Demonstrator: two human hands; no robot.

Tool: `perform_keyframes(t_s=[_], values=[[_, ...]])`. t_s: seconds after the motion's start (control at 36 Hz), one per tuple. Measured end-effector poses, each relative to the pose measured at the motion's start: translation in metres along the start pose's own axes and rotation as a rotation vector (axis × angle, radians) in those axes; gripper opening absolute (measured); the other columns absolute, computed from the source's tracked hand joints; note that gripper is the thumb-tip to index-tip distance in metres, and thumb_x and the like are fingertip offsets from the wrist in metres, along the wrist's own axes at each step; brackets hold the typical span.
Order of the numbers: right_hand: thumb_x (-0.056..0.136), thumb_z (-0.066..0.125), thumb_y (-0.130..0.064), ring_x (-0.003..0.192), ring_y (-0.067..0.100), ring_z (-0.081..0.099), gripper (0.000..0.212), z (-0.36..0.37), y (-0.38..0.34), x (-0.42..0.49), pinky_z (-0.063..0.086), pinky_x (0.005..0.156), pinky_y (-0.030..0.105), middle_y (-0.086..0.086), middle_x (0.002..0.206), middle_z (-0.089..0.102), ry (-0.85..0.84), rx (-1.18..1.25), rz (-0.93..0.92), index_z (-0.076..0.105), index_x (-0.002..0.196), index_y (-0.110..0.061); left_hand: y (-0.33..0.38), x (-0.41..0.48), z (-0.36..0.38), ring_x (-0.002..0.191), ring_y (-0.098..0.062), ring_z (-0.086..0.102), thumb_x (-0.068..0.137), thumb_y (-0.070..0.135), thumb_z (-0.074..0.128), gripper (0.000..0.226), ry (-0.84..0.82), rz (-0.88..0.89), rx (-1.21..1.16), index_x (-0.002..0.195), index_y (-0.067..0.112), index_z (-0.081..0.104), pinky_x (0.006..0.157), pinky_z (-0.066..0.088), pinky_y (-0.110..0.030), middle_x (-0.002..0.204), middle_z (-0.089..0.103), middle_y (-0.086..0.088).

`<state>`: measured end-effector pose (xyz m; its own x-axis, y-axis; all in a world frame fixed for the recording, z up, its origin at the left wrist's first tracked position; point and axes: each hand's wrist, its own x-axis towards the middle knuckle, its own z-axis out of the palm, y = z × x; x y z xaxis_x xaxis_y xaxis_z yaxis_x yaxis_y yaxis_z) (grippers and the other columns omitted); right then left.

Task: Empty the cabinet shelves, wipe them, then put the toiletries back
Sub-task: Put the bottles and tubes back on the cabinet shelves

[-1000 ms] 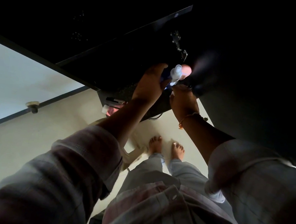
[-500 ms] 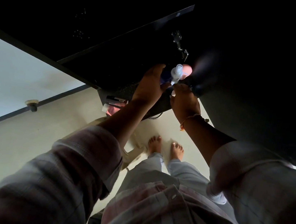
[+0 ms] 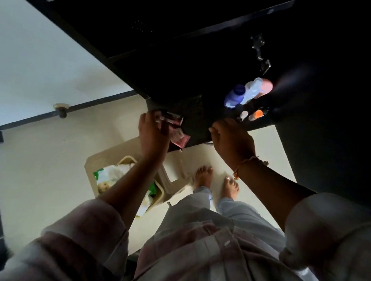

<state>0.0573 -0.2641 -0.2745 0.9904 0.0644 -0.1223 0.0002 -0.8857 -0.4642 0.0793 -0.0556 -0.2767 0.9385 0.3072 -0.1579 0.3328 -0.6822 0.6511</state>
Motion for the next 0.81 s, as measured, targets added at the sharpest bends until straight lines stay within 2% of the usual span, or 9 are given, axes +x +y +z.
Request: perform_keyframes(t_s=[0.11, 0.19, 0.28, 0.39, 0.5, 0.56, 0.61, 0.72, 0.81], values=[[0.094, 0.054, -0.029, 0.084, 0.034, 0.061, 0.019, 0.017, -0.016, 0.015, 0.049, 0.065, 0.035, 0.009, 0.097, 0.06, -0.096, 0.061, 0.0, 0.064, 0.092, -0.014, -0.027, -0.005, -0.003, 0.093, -0.024, 0.058, 0.089, 0.013, 0.06, 0.026, -0.005, -0.193, -0.008, 0.115, 0.01, 0.056, 0.079, 0.046, -0.029, 0.114, 0.054, -0.009], [0.095, 0.054, -0.031, 0.089, 0.034, 0.061, 0.021, 0.025, -0.027, 0.029, 0.049, 0.069, 0.035, 0.011, 0.102, 0.061, -0.151, 0.054, -0.013, 0.064, 0.099, -0.013, -0.036, -0.005, 0.0, 0.092, -0.016, 0.05, 0.087, 0.017, 0.063, 0.031, 0.019, -0.335, -0.019, 0.116, 0.009, 0.054, 0.072, 0.031, -0.02, 0.113, 0.056, -0.008], [0.094, 0.055, -0.034, 0.093, 0.033, 0.061, 0.025, 0.031, -0.039, 0.042, 0.052, 0.073, 0.036, 0.011, 0.109, 0.06, -0.217, 0.094, -0.022, 0.064, 0.106, -0.014, -0.04, -0.003, 0.004, 0.092, -0.018, 0.053, 0.085, 0.025, 0.067, 0.034, 0.021, -0.416, -0.058, 0.113, 0.01, 0.054, 0.072, 0.035, -0.024, 0.109, 0.058, -0.007], [0.092, 0.059, -0.036, 0.098, 0.032, 0.062, 0.028, 0.036, -0.051, 0.052, 0.051, 0.077, 0.035, 0.011, 0.115, 0.059, -0.27, 0.099, -0.035, 0.062, 0.109, -0.013, -0.043, -0.003, 0.009, 0.091, -0.024, 0.056, 0.083, 0.028, 0.067, 0.026, 0.005, -0.427, -0.058, 0.099, 0.015, 0.051, 0.071, 0.04, -0.031, 0.098, 0.062, -0.008], [0.089, 0.065, -0.04, 0.103, 0.032, 0.06, 0.037, 0.041, -0.056, 0.052, 0.053, 0.08, 0.039, 0.01, 0.121, 0.056, -0.364, 0.071, -0.039, 0.058, 0.115, -0.015, -0.049, -0.003, 0.016, 0.074, -0.033, 0.059, 0.078, 0.033, 0.065, 0.032, -0.017, -0.452, -0.055, 0.082, 0.002, 0.061, 0.053, 0.038, -0.036, 0.077, 0.061, -0.017], [0.089, 0.065, -0.037, 0.102, 0.033, 0.06, 0.037, 0.043, -0.058, 0.048, 0.049, 0.077, 0.035, 0.009, 0.124, 0.053, -0.362, 0.028, -0.076, 0.056, 0.118, -0.016, -0.048, -0.005, 0.017, 0.057, -0.026, 0.055, 0.078, 0.03, 0.068, 0.027, -0.033, -0.452, -0.072, 0.064, 0.007, 0.061, 0.048, 0.032, -0.032, 0.057, 0.054, -0.008], [0.089, 0.066, -0.032, 0.102, 0.033, 0.06, 0.037, 0.046, -0.059, 0.046, 0.046, 0.076, 0.033, 0.008, 0.127, 0.05, -0.341, -0.006, -0.128, 0.056, 0.122, -0.017, -0.046, -0.007, 0.017, 0.053, -0.015, 0.051, 0.08, 0.023, 0.072, 0.032, -0.042, -0.443, -0.088, 0.054, 0.018, 0.054, 0.05, 0.032, -0.026, 0.051, 0.05, 0.005], [0.09, 0.064, -0.029, 0.102, 0.031, 0.059, 0.035, 0.051, -0.06, 0.044, 0.045, 0.076, 0.032, 0.007, 0.127, 0.048, -0.357, -0.054, -0.19, 0.058, 0.122, -0.018, -0.049, -0.011, 0.019, 0.066, -0.014, 0.063, 0.081, 0.03, 0.071, 0.02, -0.076, -0.444, -0.086, 0.065, 0.021, 0.063, 0.061, 0.053, -0.032, 0.066, 0.065, 0.006], [0.091, 0.063, -0.031, 0.1, 0.029, 0.059, 0.032, 0.057, -0.059, 0.046, 0.045, 0.076, 0.029, 0.006, 0.126, 0.049, -0.377, -0.041, -0.19, 0.06, 0.12, -0.018, -0.05, -0.011, 0.021, 0.061, -0.015, 0.065, 0.082, 0.026, 0.066, 0.017, -0.106, -0.419, -0.069, 0.071, 0.014, 0.07, 0.056, 0.05, -0.029, 0.065, 0.068, 0.002]])
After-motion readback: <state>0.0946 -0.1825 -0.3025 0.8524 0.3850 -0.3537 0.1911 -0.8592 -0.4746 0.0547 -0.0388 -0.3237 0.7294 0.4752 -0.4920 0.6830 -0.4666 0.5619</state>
